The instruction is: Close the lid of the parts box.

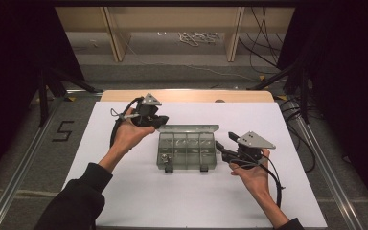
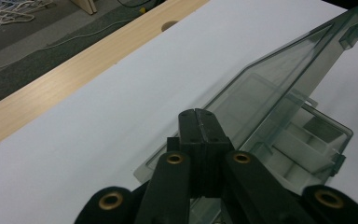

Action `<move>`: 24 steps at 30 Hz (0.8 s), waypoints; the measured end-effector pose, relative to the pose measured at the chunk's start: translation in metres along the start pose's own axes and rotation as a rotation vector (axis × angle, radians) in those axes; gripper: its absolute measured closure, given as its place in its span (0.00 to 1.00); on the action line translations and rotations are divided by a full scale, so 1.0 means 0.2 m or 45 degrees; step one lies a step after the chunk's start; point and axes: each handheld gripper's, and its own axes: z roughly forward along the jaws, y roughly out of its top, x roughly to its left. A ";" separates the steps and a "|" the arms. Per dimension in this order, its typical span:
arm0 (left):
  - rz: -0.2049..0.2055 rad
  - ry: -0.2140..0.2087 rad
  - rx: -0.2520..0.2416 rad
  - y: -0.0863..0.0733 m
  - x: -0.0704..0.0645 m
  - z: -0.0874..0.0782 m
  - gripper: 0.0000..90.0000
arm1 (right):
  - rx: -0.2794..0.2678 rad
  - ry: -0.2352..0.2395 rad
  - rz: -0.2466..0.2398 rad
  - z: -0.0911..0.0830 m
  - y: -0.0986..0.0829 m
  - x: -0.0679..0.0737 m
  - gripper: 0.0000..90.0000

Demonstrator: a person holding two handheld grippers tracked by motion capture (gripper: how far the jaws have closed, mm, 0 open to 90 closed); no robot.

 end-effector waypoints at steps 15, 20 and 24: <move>0.020 -0.064 -0.019 -0.15 -0.09 0.00 1.00 | 0.023 0.037 0.029 -0.10 -0.02 0.05 0.37; 0.019 -0.074 -0.023 -0.17 -0.11 0.00 1.00 | 0.008 0.032 0.040 -0.12 -0.02 0.05 0.37; 0.022 -0.075 -0.032 -0.19 -0.12 0.00 1.00 | 0.010 0.037 0.040 -0.14 -0.03 0.05 0.37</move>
